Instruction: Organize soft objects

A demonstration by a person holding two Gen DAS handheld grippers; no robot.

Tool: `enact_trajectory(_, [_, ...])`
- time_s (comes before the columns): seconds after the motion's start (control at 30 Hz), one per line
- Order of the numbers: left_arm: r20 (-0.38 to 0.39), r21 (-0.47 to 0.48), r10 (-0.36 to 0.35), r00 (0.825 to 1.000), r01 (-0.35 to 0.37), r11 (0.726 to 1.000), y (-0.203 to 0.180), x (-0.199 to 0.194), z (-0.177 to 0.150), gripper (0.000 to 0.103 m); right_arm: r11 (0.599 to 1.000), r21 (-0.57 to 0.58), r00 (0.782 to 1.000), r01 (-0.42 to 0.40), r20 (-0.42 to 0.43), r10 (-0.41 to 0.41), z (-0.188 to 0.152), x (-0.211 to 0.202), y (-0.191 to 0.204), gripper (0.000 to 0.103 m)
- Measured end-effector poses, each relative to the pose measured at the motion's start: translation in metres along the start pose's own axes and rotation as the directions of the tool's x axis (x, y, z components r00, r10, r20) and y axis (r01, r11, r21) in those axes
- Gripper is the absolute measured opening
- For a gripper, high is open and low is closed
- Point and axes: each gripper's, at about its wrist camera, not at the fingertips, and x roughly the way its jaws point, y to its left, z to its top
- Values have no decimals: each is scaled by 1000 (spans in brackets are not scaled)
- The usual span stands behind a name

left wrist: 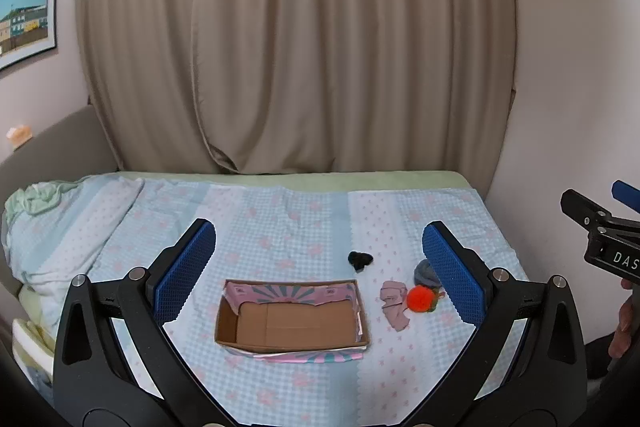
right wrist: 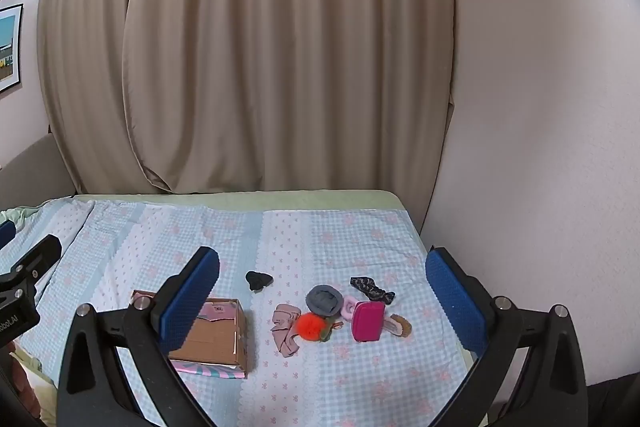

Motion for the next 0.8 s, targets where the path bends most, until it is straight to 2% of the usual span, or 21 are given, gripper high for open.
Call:
enact_trajectory(0.33, [21, 7, -17, 1000, 17, 1000, 3, -5, -8, 103, 1000, 8, 1000, -1, 1, 1, 6, -4, -3, 103])
enact_trajectory(0.8, [13, 10, -23, 1000, 23, 1000, 2, -4, -2, 102, 1000, 11, 1000, 5, -1, -5, 3, 0, -3, 103])
